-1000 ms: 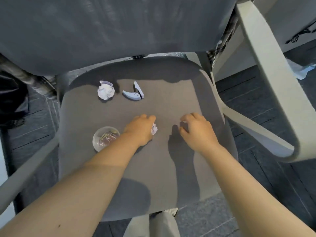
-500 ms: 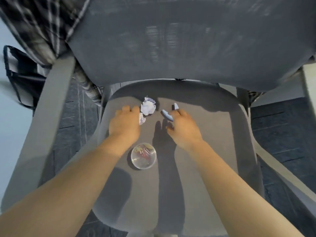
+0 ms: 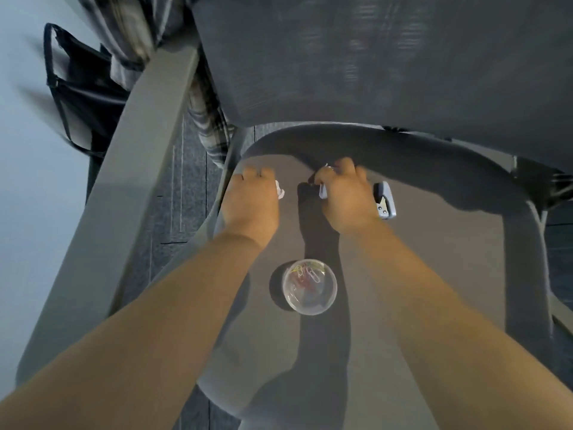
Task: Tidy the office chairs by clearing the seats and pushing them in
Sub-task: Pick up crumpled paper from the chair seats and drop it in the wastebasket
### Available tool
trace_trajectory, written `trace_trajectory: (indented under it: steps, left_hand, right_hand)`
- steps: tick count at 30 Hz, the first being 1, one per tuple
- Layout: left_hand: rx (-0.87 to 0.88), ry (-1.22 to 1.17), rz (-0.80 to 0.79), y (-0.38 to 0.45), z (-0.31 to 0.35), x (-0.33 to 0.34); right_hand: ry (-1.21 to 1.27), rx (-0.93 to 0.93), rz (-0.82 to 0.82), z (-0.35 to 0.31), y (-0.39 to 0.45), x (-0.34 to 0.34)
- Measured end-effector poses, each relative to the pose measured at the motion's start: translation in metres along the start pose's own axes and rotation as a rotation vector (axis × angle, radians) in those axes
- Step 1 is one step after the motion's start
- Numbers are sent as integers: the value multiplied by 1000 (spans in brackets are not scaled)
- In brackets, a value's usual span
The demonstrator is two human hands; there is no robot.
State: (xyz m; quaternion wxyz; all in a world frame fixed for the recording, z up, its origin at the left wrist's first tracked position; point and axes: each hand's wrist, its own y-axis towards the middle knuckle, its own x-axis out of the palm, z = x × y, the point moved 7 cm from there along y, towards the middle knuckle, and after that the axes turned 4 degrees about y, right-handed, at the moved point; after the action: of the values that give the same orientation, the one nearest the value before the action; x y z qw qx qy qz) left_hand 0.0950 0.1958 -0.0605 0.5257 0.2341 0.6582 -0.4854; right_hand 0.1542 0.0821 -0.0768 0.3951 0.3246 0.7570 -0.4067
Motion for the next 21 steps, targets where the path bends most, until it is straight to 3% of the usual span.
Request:
trace_trajectory:
  steps: [5,10,15,21]
  left_hand:
    - [22,-95,-63,-25,16,-15]
    - [160,-141,-53,-74,56,-50]
    - [240,-246,-25,-135,104,-85]
    - [592,-295,-31,-218,206,-126]
  right_hand:
    - [60,32,85,16,-40,-45]
    - [77,108,109,45,-108,-94]
    - [106,202,268,68,-191,-155]
    - [175,359,503,122,-310,-216]
